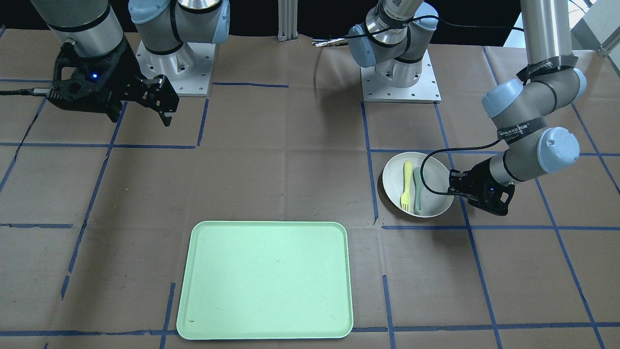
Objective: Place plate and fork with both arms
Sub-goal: 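Slide the plate with the left gripper onto the light green tray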
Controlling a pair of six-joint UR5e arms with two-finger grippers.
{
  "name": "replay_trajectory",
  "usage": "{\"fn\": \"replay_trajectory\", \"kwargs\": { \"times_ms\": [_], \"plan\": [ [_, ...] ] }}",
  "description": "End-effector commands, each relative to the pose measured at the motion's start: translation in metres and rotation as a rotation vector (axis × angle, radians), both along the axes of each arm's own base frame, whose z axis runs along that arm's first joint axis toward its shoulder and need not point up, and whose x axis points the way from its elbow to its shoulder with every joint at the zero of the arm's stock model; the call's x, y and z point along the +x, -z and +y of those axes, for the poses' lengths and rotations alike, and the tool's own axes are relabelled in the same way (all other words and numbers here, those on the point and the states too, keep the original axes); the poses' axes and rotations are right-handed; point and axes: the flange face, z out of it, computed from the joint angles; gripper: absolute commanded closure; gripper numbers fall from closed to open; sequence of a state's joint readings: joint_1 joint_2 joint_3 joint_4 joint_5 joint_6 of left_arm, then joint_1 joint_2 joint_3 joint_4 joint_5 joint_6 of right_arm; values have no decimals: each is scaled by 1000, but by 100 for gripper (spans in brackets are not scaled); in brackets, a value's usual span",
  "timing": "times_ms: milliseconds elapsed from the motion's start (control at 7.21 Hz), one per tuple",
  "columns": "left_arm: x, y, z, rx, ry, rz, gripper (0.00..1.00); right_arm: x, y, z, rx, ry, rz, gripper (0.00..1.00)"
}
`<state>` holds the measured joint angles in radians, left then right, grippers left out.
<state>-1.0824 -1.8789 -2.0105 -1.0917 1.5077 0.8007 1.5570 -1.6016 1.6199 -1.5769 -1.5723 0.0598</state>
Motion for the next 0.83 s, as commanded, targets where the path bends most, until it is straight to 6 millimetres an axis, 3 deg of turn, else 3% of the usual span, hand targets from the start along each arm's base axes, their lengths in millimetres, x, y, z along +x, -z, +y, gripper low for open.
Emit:
{"fn": "replay_trajectory", "kwargs": {
  "times_ms": [0, 277, 416, 693],
  "plan": [
    [-2, -11, -1, -28, -9, 7, 100, 0, 1, -1, 2, 0, 0, 0],
    [-26, -27, -11, -56, -182, 89, 100, 0, 0, 0, 0, 0, 0, 0],
    [-53, -36, -14, -48, -253, 137, 100, 0, 1, -1, 2, 0, 0, 0],
    [-142, -52, -41, -6, -381, 170, 100, 0, 2, -1, 3, -2, 0, 0]
  ]
}}
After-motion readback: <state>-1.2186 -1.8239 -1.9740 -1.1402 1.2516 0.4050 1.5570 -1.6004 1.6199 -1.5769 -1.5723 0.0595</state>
